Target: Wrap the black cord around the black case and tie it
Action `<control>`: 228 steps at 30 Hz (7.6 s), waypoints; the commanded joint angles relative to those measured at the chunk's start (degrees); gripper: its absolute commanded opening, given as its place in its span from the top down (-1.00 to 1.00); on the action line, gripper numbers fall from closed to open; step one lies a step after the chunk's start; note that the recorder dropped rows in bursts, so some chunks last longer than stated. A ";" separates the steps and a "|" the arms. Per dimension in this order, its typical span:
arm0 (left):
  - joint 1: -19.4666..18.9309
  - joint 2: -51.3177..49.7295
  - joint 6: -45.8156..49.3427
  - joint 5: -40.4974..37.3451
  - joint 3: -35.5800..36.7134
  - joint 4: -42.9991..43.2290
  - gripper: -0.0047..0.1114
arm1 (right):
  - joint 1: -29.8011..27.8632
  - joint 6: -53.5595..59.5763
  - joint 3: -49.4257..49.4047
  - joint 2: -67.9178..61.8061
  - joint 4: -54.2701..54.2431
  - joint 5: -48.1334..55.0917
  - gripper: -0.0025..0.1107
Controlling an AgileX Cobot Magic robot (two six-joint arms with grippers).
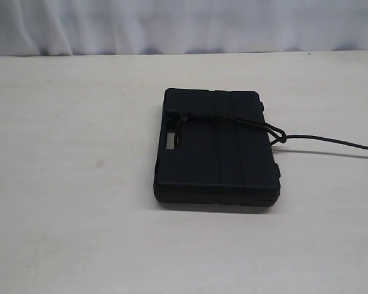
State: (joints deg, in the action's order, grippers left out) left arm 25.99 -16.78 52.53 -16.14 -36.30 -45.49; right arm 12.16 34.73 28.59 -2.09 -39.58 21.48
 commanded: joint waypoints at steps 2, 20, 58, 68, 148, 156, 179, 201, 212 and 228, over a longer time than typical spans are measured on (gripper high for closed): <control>0.09 0.09 -0.37 0.18 0.30 -0.72 0.92 | 0.05 0.34 -0.33 0.29 -0.26 0.27 0.88; -0.02 0.09 -0.37 0.27 0.30 -0.60 0.92 | 0.05 0.34 -0.33 0.29 -0.26 0.27 0.88; -17.71 10.42 -60.03 6.81 18.25 49.98 0.92 | 0.05 0.34 -0.33 0.29 -0.26 0.27 0.88; -20.35 14.49 -56.83 11.12 23.77 50.83 0.92 | 0.05 0.34 -0.33 0.29 -0.26 0.27 0.88; -23.39 16.78 -51.11 -1.67 36.30 48.92 0.92 | 0.05 0.34 -0.33 0.29 -0.26 0.27 0.88; -23.39 16.78 -51.11 -1.57 36.30 48.92 0.92 | 0.05 0.34 -0.33 0.29 -0.26 0.27 0.88; -23.39 16.78 -51.11 -1.57 36.30 48.92 0.92 | 0.05 0.34 -0.33 0.29 -0.26 0.27 0.88; -23.39 16.78 -51.11 -1.56 36.30 48.92 0.92 | -5.51 -31.18 -13.12 2.09 45.11 -21.48 0.88; -23.39 16.78 -51.11 -1.56 36.30 48.92 0.92 | -5.51 -31.18 -28.59 2.09 45.38 -22.03 0.88; -23.39 16.78 -51.11 -1.56 36.30 48.92 0.92 | -5.39 -32.48 -28.59 2.09 44.50 -3.64 0.88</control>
State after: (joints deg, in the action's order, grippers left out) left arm 2.70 -0.16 1.72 -17.94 -0.20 3.90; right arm 7.01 2.62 0.15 -0.29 5.20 14.37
